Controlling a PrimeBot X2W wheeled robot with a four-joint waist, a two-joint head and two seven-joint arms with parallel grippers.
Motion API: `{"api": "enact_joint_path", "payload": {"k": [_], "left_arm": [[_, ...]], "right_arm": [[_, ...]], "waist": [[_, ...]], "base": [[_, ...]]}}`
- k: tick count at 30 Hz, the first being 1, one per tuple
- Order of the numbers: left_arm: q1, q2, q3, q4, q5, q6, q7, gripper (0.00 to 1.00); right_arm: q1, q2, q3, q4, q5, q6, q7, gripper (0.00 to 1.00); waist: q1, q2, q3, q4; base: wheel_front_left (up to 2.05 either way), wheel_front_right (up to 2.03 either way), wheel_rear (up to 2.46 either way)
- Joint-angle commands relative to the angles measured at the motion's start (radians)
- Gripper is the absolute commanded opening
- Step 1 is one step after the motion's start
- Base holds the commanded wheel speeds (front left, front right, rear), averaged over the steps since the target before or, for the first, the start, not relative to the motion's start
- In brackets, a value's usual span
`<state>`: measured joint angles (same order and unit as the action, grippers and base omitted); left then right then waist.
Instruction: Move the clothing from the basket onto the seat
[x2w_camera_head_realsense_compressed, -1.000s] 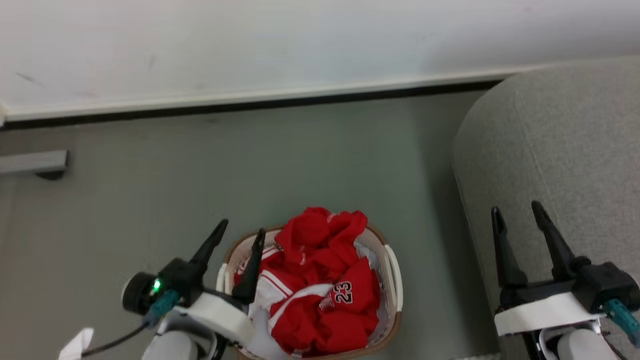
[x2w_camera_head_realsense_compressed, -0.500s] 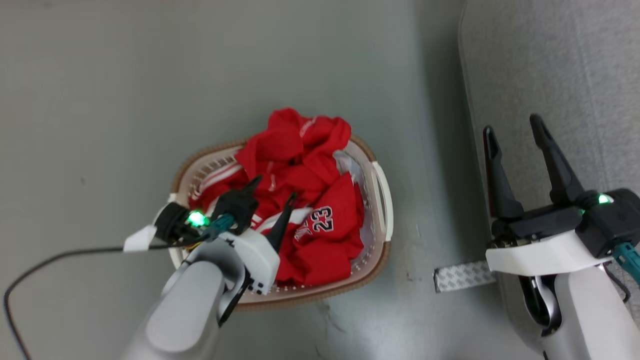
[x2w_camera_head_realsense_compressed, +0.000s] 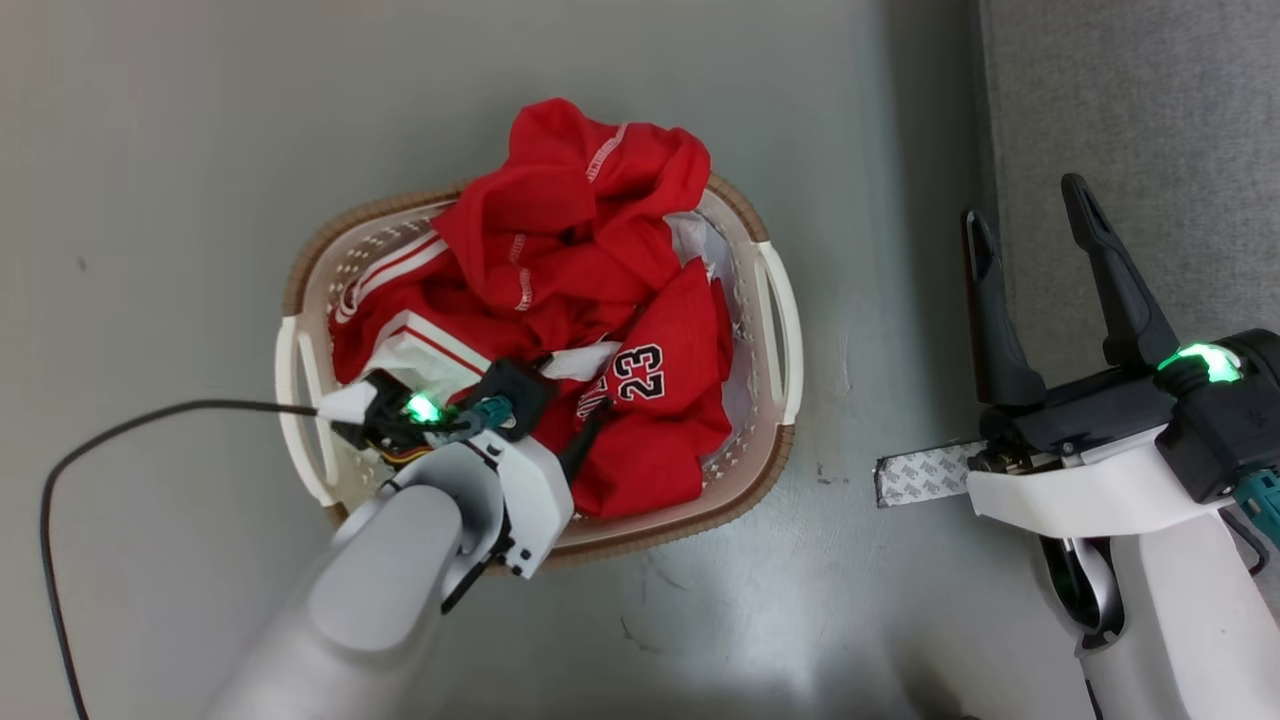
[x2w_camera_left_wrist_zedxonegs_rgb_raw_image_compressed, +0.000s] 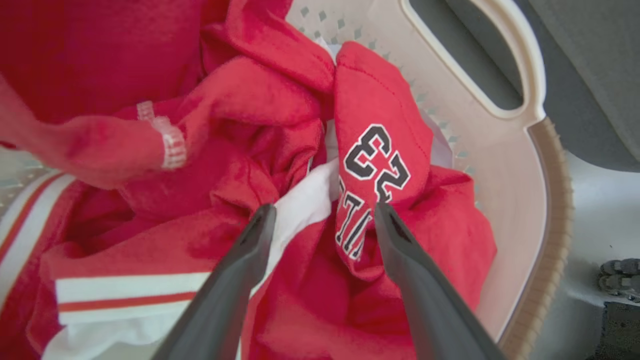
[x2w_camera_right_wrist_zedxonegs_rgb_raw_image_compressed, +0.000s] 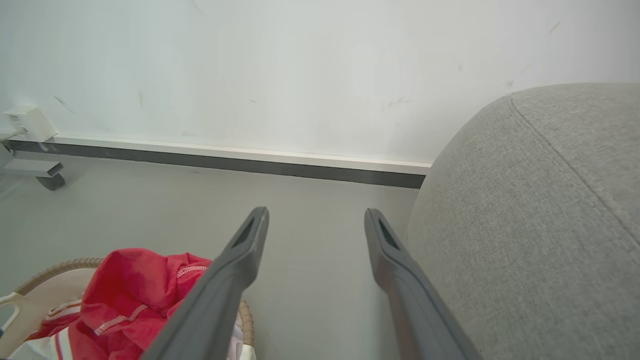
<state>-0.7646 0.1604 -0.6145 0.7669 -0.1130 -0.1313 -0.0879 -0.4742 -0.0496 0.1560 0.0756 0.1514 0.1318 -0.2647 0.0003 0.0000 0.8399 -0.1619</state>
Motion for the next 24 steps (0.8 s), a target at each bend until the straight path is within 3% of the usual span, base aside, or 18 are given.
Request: {"api": "enact_joint_path", "payload": {"k": [1, 6, 18, 19, 21, 24], "left_arm": [[-0.018, 0.017, -0.014, 0.015, -0.018, 0.003, 0.003, 1.00], [-0.062, 0.054, -0.056, 0.063, -0.027, 0.003, 0.003, 1.00], [-0.121, 0.076, -0.167, 0.132, -0.139, 0.003, 0.049, 1.00], [-0.125, 0.078, -0.177, 0.136, -0.146, 0.003, 0.046, 0.93], [-0.135, 0.081, -0.191, 0.141, -0.162, 0.003, 0.033, 0.01], [-0.135, 0.073, -0.214, 0.144, -0.192, 0.003, 0.011, 0.00]], "right_arm": [[-0.014, -0.002, -0.001, -0.006, -0.006, -0.002, 0.000, 1.00], [0.001, -0.001, 0.007, -0.018, -0.001, -0.002, 0.000, 1.00], [0.035, -0.002, 0.014, -0.038, 0.005, -0.002, 0.000, 1.00], [0.036, -0.001, 0.014, -0.039, 0.007, -0.002, 0.000, 1.00], [0.039, -0.001, 0.017, -0.039, 0.007, -0.002, 0.000, 1.00], [0.044, -0.002, 0.013, -0.030, 0.008, -0.002, 0.000, 1.00]], "waist": [[-0.0003, 0.0000, 0.009, 0.003], [-0.0003, 0.0000, 0.024, -0.002], [-0.0003, 0.0000, 0.062, -0.024], [-0.0003, 0.0000, 0.065, -0.026], [-0.0003, 0.0000, 0.066, -0.030], [-0.0003, 0.0000, 0.054, -0.030]], "base": [[0.00, 0.00, 0.00], [0.00, 0.00, 0.00], [0.00, 0.00, 0.00], [0.00, 0.00, 0.00], [0.00, 0.00, 0.00], [0.00, 0.00, 0.00]]}}
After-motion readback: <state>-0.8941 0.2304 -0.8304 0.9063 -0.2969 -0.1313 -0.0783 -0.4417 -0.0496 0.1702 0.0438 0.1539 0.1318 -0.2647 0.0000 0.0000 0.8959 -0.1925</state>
